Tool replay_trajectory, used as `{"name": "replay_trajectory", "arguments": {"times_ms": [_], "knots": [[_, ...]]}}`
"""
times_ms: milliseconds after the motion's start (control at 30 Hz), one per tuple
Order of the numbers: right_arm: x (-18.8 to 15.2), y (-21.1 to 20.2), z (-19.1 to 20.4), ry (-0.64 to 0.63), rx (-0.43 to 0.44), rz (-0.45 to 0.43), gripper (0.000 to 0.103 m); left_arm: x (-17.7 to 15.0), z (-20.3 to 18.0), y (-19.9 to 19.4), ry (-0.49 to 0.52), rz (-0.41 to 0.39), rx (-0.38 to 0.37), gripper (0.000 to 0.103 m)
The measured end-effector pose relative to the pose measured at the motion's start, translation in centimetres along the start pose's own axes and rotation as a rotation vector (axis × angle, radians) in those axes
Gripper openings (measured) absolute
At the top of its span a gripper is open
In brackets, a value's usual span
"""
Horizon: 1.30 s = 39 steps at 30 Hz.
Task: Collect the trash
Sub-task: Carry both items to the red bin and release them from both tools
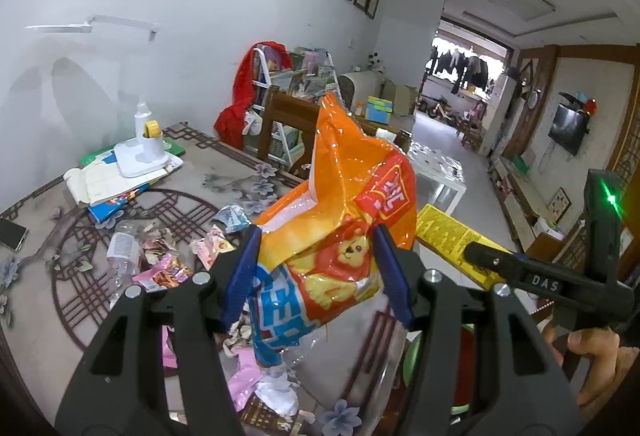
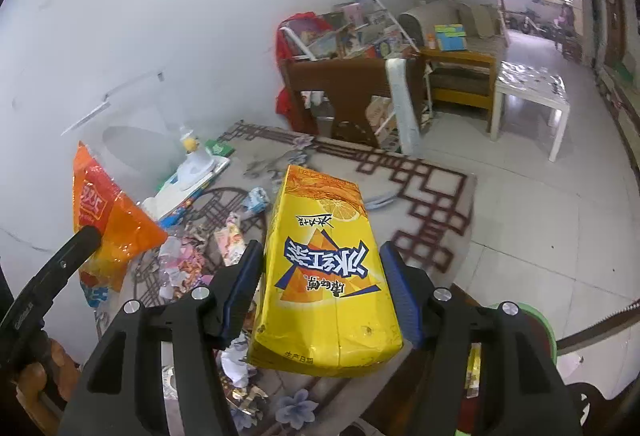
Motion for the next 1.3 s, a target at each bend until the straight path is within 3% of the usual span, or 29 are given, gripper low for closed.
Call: {"name": "replay_trajectory", "arguments": {"times_ms": [900, 1167, 1300], "knots": [[-3.3, -4.2, -8.2, 0.178, -0.158, 0.004, 0.059, -2.8, -7.7, 5.2, 0.127, 0.148, -0.163, 0.055], [-5.3, -4.9, -11.8, 0.263, -0.218, 0.028, 0.059, -5.0, -11.2, 7.6, 0.176, 0.229, -0.227, 0.055], [-6.9, -4.8, -14.0, 0.337, -0.251, 0.057, 0.059, -7.5, -13.1, 9.6, 0.186, 0.324, -0.264, 0.055]]}}
Point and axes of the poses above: each gripper's, at about its wrist camera, not at the fingertips, and y roughly the way its jaws point, z to its left, x to its top, the point moved 3 cm from there along y, roughly the way its jaws point, and after that the axes turned 10 degrees about -y, right-handed, at the moved point
